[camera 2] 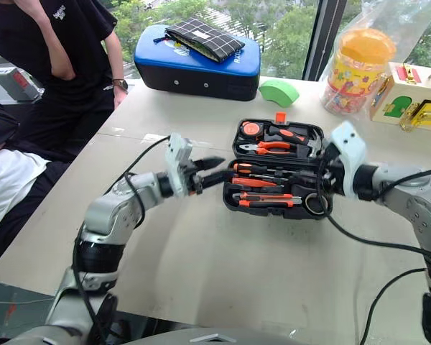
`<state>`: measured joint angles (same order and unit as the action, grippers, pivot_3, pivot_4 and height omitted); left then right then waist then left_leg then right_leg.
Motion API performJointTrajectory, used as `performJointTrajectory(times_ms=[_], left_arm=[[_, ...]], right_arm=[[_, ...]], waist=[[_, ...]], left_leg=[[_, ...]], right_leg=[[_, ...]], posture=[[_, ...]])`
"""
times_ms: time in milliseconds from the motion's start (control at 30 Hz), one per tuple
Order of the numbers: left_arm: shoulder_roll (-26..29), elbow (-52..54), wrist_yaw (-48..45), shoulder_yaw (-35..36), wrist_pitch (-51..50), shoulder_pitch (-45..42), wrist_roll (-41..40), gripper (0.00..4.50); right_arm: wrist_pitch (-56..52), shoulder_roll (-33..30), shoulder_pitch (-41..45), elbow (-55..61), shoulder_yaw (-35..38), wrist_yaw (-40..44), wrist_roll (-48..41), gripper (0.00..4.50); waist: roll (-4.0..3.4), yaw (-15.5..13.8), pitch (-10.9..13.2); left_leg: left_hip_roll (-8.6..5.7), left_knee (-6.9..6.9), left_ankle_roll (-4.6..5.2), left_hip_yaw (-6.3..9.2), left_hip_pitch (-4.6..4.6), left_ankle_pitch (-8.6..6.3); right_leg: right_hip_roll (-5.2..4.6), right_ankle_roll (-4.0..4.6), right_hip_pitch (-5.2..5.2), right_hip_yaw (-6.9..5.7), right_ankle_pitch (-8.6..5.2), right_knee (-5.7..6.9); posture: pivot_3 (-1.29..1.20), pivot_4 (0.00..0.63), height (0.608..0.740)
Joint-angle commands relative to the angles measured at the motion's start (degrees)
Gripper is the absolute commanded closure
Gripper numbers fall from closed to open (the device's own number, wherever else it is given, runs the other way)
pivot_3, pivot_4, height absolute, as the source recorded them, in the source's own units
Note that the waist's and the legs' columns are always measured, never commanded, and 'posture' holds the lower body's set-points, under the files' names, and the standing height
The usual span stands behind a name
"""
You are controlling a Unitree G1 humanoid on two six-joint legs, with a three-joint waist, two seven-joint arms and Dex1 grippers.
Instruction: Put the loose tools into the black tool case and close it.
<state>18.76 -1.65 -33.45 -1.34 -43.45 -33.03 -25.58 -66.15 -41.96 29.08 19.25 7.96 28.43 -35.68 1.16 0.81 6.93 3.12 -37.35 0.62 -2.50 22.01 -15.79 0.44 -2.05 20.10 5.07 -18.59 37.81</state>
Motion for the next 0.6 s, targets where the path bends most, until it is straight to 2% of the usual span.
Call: performJointTrajectory(times_ms=[33, 133, 200, 233, 300, 400, 433, 467, 500, 533, 567, 600], left_arm=[[-3.2, -7.2, 8.6, 2.5, -3.9, -6.2, 2.1, 1.35], [-6.1, -16.0, 11.6, 3.0, -0.9, -12.0, 4.5, 1.35], [-8.1, -29.4, 13.4, 3.3, 5.3, -19.7, 7.2, 1.35], [-8.5, -35.1, 14.1, 3.8, 8.0, -22.6, 8.3, 1.35], [-8.4, -43.4, 13.9, 4.5, 11.5, -26.3, 9.6, 1.35], [-8.4, -52.3, 11.4, 5.2, 15.5, -29.9, 10.2, 1.35], [-8.6, -54.4, 10.0, 5.3, 16.1, -30.8, 10.2, 1.60], [-8.7, -56.2, 8.7, 4.8, 16.1, -31.6, 10.8, 1.60], [-8.8, -57.5, 7.3, 4.3, 16.1, -32.1, 11.3, 2.02], [-8.9, -58.4, 5.2, 3.7, 15.6, -32.5, 11.8, 2.27], [-8.9, -59.1, 3.8, 3.4, 15.5, -32.7, 12.1, 2.83], [-8.9, -59.5, 2.8, 3.3, 15.8, -32.9, 12.5, 3.15]], right_arm=[[-4.3, 4.0, 5.2, -9.9, 5.2, -6.2, 1.2, 1.81], [0.8, 4.0, 8.1, -17.3, 1.1, -7.0, 6.6, 1.05], [6.0, 6.1, 13.7, -29.6, -1.8, -8.1, 11.3, 0.10], [7.6, 7.5, 16.4, -35.4, -1.6, -9.0, 12.4, 0.04], [11.0, 9.5, 20.3, -44.1, -1.3, -10.3, 14.7, 0.04], [16.5, 11.1, 24.3, -55.3, -1.5, -9.6, 17.4, 0.04], [17.8, 11.6, 25.4, -58.3, -1.3, -8.9, 17.6, 0.01], [18.6, 11.8, 26.1, -60.8, -1.5, -8.1, 18.1, 0.01], [19.0, 11.8, 26.6, -62.5, -2.0, -7.2, 18.7, 0.53], [19.1, 11.9, 26.8, -63.6, -2.1, -6.4, 18.8, 0.73], [19.0, 12.1, 27.0, -64.3, -2.1, -6.0, 19.0, 1.32], [19.0, 12.2, 27.0, -64.6, -2.2, -5.6, 19.1, 1.63]], waist=[[-0.02, 0.0, 0.0], [-0.05, -0.2, 0.0], [-0.05, -0.2, 0.0], [-0.06, 0.0, 0.0], [-0.06, 0.2, 0.0], [-0.18, 0.3, -0.1], [-0.19, 0.2, -0.1], [-0.19, 0.2, -0.1], [-0.19, 0.2, -0.1], [-0.19, 0.2, -0.1], [-0.21, 0.2, -0.1], [-0.22, 0.2, -0.1]], left_leg=[[0.00, 0.02, 0.00, -0.01, 0.01, 0.00], [0.00, 0.08, -0.24, -0.06, 0.03, 0.14], [-0.02, 0.12, -0.28, -0.14, 0.18, 0.17], [-0.06, 0.12, -0.30, -0.19, 0.19, 0.17], [-0.17, 0.10, -0.32, -0.33, 0.56, 0.24], [-0.06, 0.22, -0.33, -0.35, 0.54, 0.25], [-0.05, 0.27, -0.34, -0.35, 0.50, 0.26], [-0.05, 0.29, -0.35, -0.36, 0.51, 0.26], [-0.06, 0.29, -0.35, -0.38, 0.54, 0.26], [-0.05, 0.32, -0.36, -0.37, 0.54, 0.26], [-0.04, 0.29, -0.36, -0.36, 0.55, 0.26], [-0.06, 0.28, -0.36, -0.39, 0.55, 0.27]], right_leg=[[0.00, 0.00, 0.04, 0.01, 0.00, 0.03], [-0.01, 0.02, 0.14, 0.03, 0.00, 0.07], [-0.01, 0.03, 0.32, 0.07, 0.01, 0.08], [0.01, 0.03, 0.36, 0.07, 0.01, 0.09], [0.23, 0.01, 0.79, 0.14, 0.02, 0.04], [0.24, 0.02, 0.86, 0.19, 0.02, 0.12], [0.24, 0.02, 0.88, 0.17, 0.02, 0.16], [0.23, 0.03, 0.94, 0.15, 0.02, 0.16], [0.23, 0.03, 0.99, 0.13, 0.03, 0.18], [0.21, 0.03, 0.99, 0.10, 0.03, 0.19], [0.14, 0.03, 0.97, 0.04, 0.03, 0.20], [0.13, 0.03, 0.97, 0.02, 0.03, 0.19]], posture=[[0.00, 0.150, 0.740], [0.00, 0.150, 0.740], [0.00, 0.150, 0.740], [0.00, 0.150, 0.740], [0.00, 0.150, 0.740], [0.00, 0.150, 0.740], [0.00, 0.150, 0.740], [0.00, 0.150, 0.740], [0.00, 0.150, 0.740], [0.00, 0.150, 0.740], [0.00, 0.150, 0.740], [0.00, 0.150, 0.740]])
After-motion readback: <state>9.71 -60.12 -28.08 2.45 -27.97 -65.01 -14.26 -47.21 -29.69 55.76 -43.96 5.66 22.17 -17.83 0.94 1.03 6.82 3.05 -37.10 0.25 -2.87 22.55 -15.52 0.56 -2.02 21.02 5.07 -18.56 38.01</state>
